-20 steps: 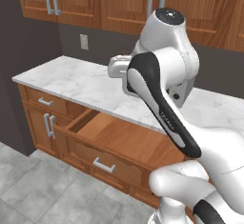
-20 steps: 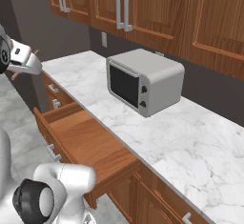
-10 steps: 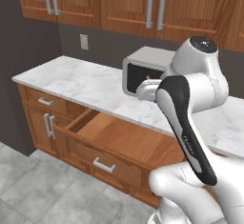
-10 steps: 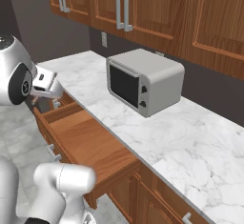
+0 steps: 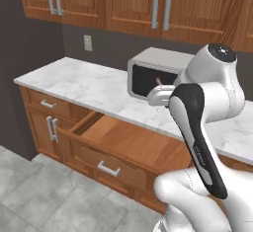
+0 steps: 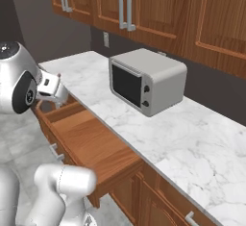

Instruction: Take a straw from the drawer in front and place it inside the glass cup on the dining counter.

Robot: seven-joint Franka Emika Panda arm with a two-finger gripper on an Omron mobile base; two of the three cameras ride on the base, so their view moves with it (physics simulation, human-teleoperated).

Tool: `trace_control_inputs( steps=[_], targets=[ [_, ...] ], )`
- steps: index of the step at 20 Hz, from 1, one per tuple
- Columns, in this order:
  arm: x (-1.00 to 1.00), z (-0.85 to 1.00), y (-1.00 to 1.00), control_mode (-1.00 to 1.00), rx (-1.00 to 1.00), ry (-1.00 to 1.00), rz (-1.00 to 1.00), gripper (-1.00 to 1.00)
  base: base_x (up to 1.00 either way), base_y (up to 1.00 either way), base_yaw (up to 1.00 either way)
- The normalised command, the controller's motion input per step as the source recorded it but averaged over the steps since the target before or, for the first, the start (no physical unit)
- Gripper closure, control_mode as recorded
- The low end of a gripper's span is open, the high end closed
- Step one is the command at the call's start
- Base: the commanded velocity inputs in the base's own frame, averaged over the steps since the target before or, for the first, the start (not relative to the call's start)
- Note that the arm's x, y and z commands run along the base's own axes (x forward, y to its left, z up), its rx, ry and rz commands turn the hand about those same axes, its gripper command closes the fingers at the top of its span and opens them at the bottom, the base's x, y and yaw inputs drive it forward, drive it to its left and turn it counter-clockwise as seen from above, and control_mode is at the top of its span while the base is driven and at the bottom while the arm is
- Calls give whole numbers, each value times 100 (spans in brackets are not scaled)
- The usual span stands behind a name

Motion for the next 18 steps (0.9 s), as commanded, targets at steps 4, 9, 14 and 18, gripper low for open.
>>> trace_control_inputs(
  steps=[4, 9, 14, 18],
  targets=[
    [0, 0, 0, 100, 0, 0, 0, 100, -100, 3, 0],
    [0, 0, 0, 100, 0, 0, 0, 100, -89, 30, 2],
    [0, 0, 0, 100, 0, 0, 0, 100, -20, 71, 51],
    [0, 0, 0, 100, 0, 0, 0, 100, -2, 70, 70]
  ],
)
